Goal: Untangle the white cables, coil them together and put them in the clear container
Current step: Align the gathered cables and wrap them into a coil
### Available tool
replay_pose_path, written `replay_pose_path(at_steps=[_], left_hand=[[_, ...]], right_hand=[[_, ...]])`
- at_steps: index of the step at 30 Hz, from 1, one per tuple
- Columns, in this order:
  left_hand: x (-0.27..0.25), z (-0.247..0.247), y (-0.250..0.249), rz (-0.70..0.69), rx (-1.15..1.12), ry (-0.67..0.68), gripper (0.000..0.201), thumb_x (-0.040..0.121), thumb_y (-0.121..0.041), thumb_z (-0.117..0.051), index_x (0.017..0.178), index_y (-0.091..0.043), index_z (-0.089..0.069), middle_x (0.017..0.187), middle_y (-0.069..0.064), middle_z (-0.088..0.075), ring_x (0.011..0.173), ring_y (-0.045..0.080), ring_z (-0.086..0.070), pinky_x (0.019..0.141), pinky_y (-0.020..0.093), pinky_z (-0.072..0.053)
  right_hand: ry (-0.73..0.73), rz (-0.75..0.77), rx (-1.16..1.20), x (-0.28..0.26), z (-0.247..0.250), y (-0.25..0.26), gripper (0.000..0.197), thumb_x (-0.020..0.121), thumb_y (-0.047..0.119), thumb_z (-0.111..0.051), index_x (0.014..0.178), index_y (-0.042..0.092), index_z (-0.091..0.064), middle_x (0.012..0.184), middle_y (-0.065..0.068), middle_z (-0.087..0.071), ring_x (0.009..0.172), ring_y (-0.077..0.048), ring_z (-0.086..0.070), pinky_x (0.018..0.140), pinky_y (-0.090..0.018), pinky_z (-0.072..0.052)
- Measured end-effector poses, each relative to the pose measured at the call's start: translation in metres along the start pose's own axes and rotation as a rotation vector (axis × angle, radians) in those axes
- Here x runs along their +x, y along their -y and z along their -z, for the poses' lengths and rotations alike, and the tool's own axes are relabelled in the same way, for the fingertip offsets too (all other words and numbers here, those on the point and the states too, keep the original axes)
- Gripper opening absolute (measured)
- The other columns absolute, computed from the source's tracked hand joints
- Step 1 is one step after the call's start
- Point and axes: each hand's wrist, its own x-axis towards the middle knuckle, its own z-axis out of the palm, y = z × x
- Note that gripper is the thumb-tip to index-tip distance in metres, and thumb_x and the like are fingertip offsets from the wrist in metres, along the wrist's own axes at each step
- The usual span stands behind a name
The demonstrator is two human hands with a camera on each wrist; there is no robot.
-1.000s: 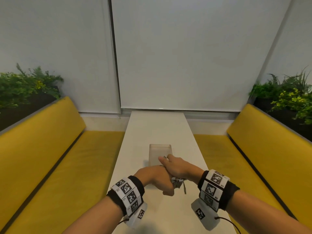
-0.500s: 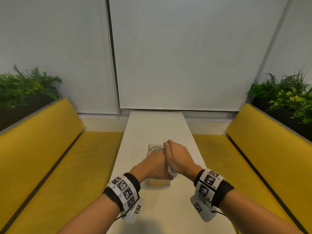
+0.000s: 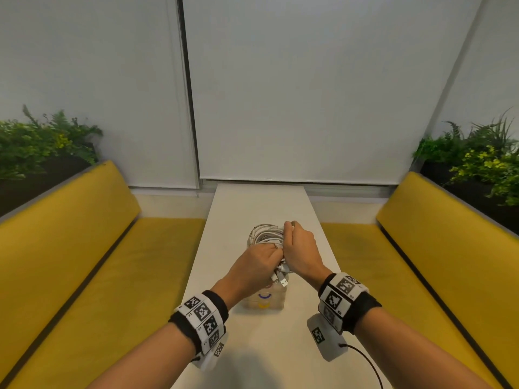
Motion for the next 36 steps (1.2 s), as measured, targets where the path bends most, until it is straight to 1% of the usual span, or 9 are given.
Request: replay_pose_path(at_steps=[4,8,12,16,18,22,25,31,36], left_hand=[[-0.003,0.003,-0.001,-0.058,-0.056,-0.033,0.027,0.086,-0.029,-0.074,0.099,-0.009,-0.063,0.084,0.005,-0.068,0.072,0.018,-0.06,0.063,0.029,-0.053],[-0.001,0.008,0.001,-0.162,0.048,-0.034,0.033,0.082,-0.028,-0.07,0.106,-0.012,-0.054,0.101,0.009,-0.064,0.095,0.022,-0.054,0.072,0.034,-0.054],[-0.002,0.011,-0.001,-0.122,0.14,-0.076,0.036,0.095,-0.042,-0.061,0.118,-0.016,-0.052,0.118,0.006,-0.06,0.12,0.025,-0.053,0.108,0.04,-0.036],[-0.005,0.013,-0.01,0.077,-0.233,-0.067,0.04,0.095,-0.041,-0.06,0.123,-0.013,-0.056,0.146,0.005,-0.045,0.152,0.022,-0.023,0.124,0.044,-0.014],[-0.002,0.007,-0.012,0.271,-0.403,-0.092,0.032,0.1,-0.042,-0.052,0.113,-0.013,-0.057,0.152,-0.003,-0.037,0.154,0.014,-0.015,0.123,0.04,-0.016],[0.02,-0.005,-0.011,0.63,-0.609,-0.242,0.027,0.102,-0.037,-0.052,0.093,-0.012,-0.057,0.137,-0.008,-0.044,0.131,0.006,-0.046,0.108,0.036,-0.039],[0.037,-0.01,-0.015,0.816,-0.668,-0.368,0.021,0.098,-0.029,-0.062,0.089,-0.013,-0.05,0.125,-0.007,-0.048,0.113,-0.012,-0.048,0.094,0.026,-0.041],[0.051,-0.01,-0.017,1.176,-0.899,-0.345,0.051,0.097,-0.019,-0.053,0.141,-0.021,-0.028,0.136,0.001,-0.043,0.12,0.023,-0.051,0.095,0.037,-0.047],[0.058,-0.007,-0.017,1.353,-1.339,-0.338,0.033,0.101,-0.02,-0.048,0.132,-0.009,-0.049,0.11,0.012,-0.065,0.085,0.023,-0.063,0.064,0.032,-0.049]], right_hand=[[0.113,0.0,0.015,0.003,0.003,-0.005,0.038,0.106,0.025,-0.026,0.076,0.014,-0.044,0.075,0.0,-0.05,0.069,-0.018,-0.047,0.065,-0.031,-0.032],[0.246,-0.15,0.271,0.004,-0.001,-0.022,0.038,0.102,0.029,-0.033,0.07,0.013,-0.045,0.071,-0.008,-0.05,0.068,-0.021,-0.046,0.064,-0.038,-0.037],[0.245,-0.345,0.597,0.009,-0.006,-0.034,0.039,0.1,0.03,-0.034,0.081,0.007,-0.057,0.076,-0.013,-0.057,0.073,-0.025,-0.056,0.065,-0.04,-0.046],[0.041,-0.484,0.545,0.015,-0.009,-0.034,0.047,0.101,0.036,-0.029,0.092,0.005,-0.063,0.087,-0.018,-0.068,0.08,-0.033,-0.067,0.06,-0.038,-0.052],[-0.07,-0.483,0.443,0.018,-0.009,-0.03,0.048,0.102,0.036,-0.026,0.092,0.006,-0.061,0.092,-0.017,-0.068,0.086,-0.035,-0.066,0.07,-0.044,-0.053],[-0.208,-0.423,0.379,0.022,-0.01,-0.019,0.05,0.103,0.038,-0.021,0.102,0.004,-0.057,0.096,-0.011,-0.061,0.084,-0.026,-0.056,0.078,-0.046,-0.051],[-0.252,-0.404,0.414,0.02,-0.012,-0.01,0.046,0.106,0.036,-0.022,0.114,0.002,-0.051,0.1,-0.007,-0.054,0.091,-0.023,-0.052,0.082,-0.042,-0.046],[-0.333,-0.298,0.426,0.008,-0.012,-0.002,0.035,0.107,0.033,-0.023,0.107,0.006,-0.045,0.081,0.002,-0.053,0.073,-0.016,-0.053,0.07,-0.035,-0.042],[-0.406,-0.254,0.474,0.003,-0.019,-0.002,0.03,0.107,0.031,-0.024,0.107,0.008,-0.044,0.079,0.003,-0.053,0.072,-0.019,-0.053,0.063,-0.032,-0.04]])
